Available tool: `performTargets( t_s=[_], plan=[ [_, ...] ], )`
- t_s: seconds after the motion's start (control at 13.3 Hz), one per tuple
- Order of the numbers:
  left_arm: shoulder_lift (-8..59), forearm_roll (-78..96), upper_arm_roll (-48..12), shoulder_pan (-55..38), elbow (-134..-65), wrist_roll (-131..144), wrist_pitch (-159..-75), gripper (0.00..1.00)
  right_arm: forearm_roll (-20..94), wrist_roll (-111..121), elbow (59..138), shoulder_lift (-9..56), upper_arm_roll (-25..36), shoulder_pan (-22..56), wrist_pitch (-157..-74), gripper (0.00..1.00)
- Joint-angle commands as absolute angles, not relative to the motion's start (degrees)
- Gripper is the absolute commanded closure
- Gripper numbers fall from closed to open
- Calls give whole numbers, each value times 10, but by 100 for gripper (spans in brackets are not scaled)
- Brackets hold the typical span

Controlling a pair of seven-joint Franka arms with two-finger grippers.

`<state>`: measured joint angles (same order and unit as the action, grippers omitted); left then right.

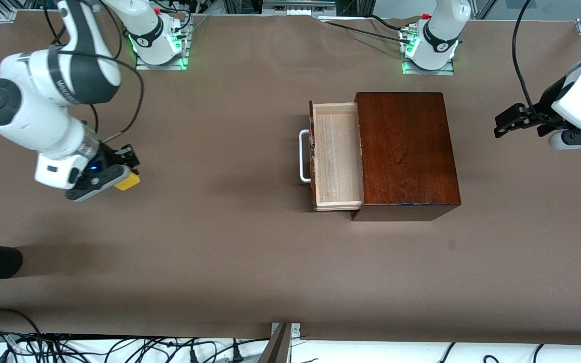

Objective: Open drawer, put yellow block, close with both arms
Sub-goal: 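Close the right gripper on the yellow cube and lift it, then carry the yellow cube with the right gripper over the open drawer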

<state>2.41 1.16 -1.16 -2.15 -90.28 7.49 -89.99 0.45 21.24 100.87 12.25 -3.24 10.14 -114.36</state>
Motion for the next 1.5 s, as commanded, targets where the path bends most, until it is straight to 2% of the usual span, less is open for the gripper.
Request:
performTargets(
  t_s=[0.0, 0.22, 0.52, 0.82, 1.42],
  plan=[
    [18, 4, -8, -27, -901, 64, -906, 0, 3, 218, 962, 146, -30, 152, -1124, 94],
    [47, -3, -8, -30, -884, 70, -906, 0, 1, 218, 905, 184, -30, 193, -1105, 94],
    [51, -3, -6, -29, -875, 70, -906, 0, -2, 221, 841, 228, -30, 256, -1091, 93],
    [58, -2, -4, -29, -875, 70, -909, 0, -14, 219, 731, 295, -29, 306, -1039, 94],
    [57, -3, -3, -28, -874, 70, -909, 0, -40, 221, 623, 355, -29, 416, -1017, 94]
  ],
)
